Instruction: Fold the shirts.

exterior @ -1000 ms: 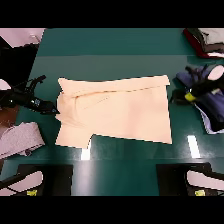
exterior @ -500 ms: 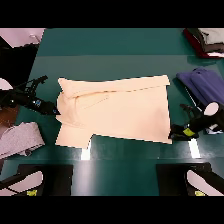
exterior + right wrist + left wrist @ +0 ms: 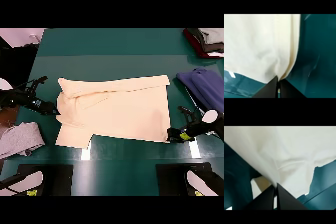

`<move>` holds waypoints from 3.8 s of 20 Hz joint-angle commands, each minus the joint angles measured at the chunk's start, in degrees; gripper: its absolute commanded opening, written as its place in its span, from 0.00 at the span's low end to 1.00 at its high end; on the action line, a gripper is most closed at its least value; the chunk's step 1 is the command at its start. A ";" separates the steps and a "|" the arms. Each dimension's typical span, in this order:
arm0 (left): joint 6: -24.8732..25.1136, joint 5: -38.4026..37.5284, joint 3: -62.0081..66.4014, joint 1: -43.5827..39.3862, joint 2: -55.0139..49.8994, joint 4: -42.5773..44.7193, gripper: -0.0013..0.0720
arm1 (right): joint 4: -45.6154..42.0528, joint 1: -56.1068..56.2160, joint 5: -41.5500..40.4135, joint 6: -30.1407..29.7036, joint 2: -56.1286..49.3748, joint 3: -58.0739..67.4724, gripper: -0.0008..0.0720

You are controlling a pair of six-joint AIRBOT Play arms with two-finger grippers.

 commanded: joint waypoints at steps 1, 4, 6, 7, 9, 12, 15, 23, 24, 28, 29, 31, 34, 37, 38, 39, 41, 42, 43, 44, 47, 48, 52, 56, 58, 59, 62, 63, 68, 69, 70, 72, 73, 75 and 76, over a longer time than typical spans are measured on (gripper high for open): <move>-3.82 0.50 2.32 0.17 0.61 -2.10 0.05 | 0.85 1.79 -0.81 0.04 0.46 4.24 0.03; -4.57 1.36 11.13 0.15 2.56 -11.21 0.05 | 3.87 1.53 -1.46 0.00 0.48 17.49 0.03; -4.79 3.04 19.98 0.15 4.22 -19.08 0.05 | 5.35 1.27 -3.78 0.02 0.46 29.40 0.03; -4.79 4.50 25.29 0.17 5.20 -21.90 0.05 | 5.29 1.27 -5.31 0.02 0.48 35.54 0.03; -4.83 7.76 36.79 0.17 7.15 -24.33 0.05 | 5.11 1.27 -8.20 0.02 0.46 49.16 0.03; -5.07 13.31 55.74 0.15 8.81 -23.32 0.05 | 4.72 1.27 -11.65 -0.13 0.48 66.93 0.03; -5.09 19.08 68.41 0.15 11.43 -22.08 0.05 | 4.68 1.27 -10.58 -1.03 0.48 81.66 0.03; -4.57 30.77 68.43 0.15 25.77 -19.93 0.05 | -2.43 1.25 -14.21 -1.20 12.41 82.90 0.03; -4.61 30.16 68.43 0.15 26.21 -18.25 0.05 | -6.03 1.25 -14.45 0.42 14.19 81.20 0.03; -11.34 22.23 62.20 0.15 25.53 -10.03 0.05 | -17.62 1.27 -5.14 8.33 14.45 79.65 0.03; -11.72 21.24 57.24 0.15 25.40 -9.77 0.05 | -17.86 1.25 -0.13 8.55 11.74 81.40 0.03; -12.28 16.90 47.98 0.15 23.56 -9.75 0.05 | -17.77 1.27 11.96 8.52 3.41 86.18 0.03; -12.52 7.67 37.73 -0.81 17.49 -9.53 0.05 | -17.59 1.27 30.36 8.39 -11.93 90.38 0.03; -12.46 4.98 29.90 -3.52 9.16 -8.11 0.05 | -13.97 1.27 32.24 6.97 -22.91 81.88 0.03; -11.87 5.11 27.82 -4.74 5.88 -7.63 0.05 | -13.62 1.27 31.85 6.32 -26.16 78.53 0.03; -10.34 5.42 26.49 -5.77 2.56 -7.32 0.05 | -13.14 1.27 30.60 5.90 -29.16 75.82 0.03; -6.25 7.74 26.01 -6.80 -4.92 -7.23 0.05 | -12.79 1.27 25.09 5.51 -33.90 71.17 0.03; -5.53 10.43 26.01 -6.80 -8.20 -7.23 0.05 | -12.81 1.27 20.96 5.51 -35.76 69.40 0.03; -5.44 14.12 26.01 -6.64 -10.71 -7.23 0.05 | -12.76 1.27 17.05 5.51 -37.20 68.26 0.03; -5.44 18.58 26.01 -6.62 -13.00 -7.17 0.05 | -12.74 1.38 12.83 5.51 -38.56 67.45 0.03; -4.37 30.99 26.05 -6.64 -17.11 -7.30 0.05 | -12.83 1.73 2.89 5.60 -40.98 67.01 0.03; -4.28 34.82 26.08 -6.64 -17.75 -7.32 0.05 | -12.72 1.77 -0.52 5.79 -41.18 66.99 0.03; 0.39 45.29 26.18 -6.69 -18.25 -7.45 0.05 | -12.74 1.81 -10.84 7.69 -41.18 67.01 0.03; 1.55 44.57 26.18 -6.67 -18.23 -7.30 0.05 | -12.85 3.63 -10.60 7.61 -41.18 67.01 0.03; 1.46 36.48 26.58 -6.62 -18.23 -6.27 0.05 | -13.03 4.83 -5.31 7.63 -41.18 66.99 0.03; 1.49 29.99 26.73 -6.62 -18.18 -4.39 0.05 | -13.33 5.57 -1.90 7.56 -41.20 66.95 0.03; 1.16 15.26 26.71 -6.62 -18.16 8.66 0.05 | -17.57 8.50 5.90 7.41 -41.18 66.95 0.03; 0.13 11.93 26.71 -6.62 -18.16 14.84 0.05 | -18.75 9.46 7.74 7.41 -41.18 66.95 0.03; -3.17 6.97 26.16 -6.62 -18.18 23.39 0.05 | -18.88 10.91 12.13 7.67 -41.24 66.93 0.03; -3.17 6.95 26.16 -6.62 -18.18 23.39 0.05 | -18.86 10.71 13.88 7.67 -41.24 66.95 0.03; -3.19 6.93 26.18 -6.62 -18.18 23.39 0.05 | -18.84 10.27 15.13 7.67 -41.24 66.95 0.03; -3.34 6.27 26.18 -6.62 -18.18 23.37 0.05 | -16.81 10.08 16.48 7.39 -41.24 66.95 0.03; -3.76 5.42 26.18 -6.62 -18.18 23.34 0.05 | -15.08 10.08 16.85 6.84 -41.24 66.95 0.03; -3.72 2.21 26.18 -6.62 -18.18 23.19 0.05 | -14.27 10.38 17.07 6.45 -41.24 66.95 0.03; -3.67 0.33 26.18 -6.62 -18.18 23.19 0.05 | -14.43 10.78 17.07 6.45 -41.24 66.95 0.04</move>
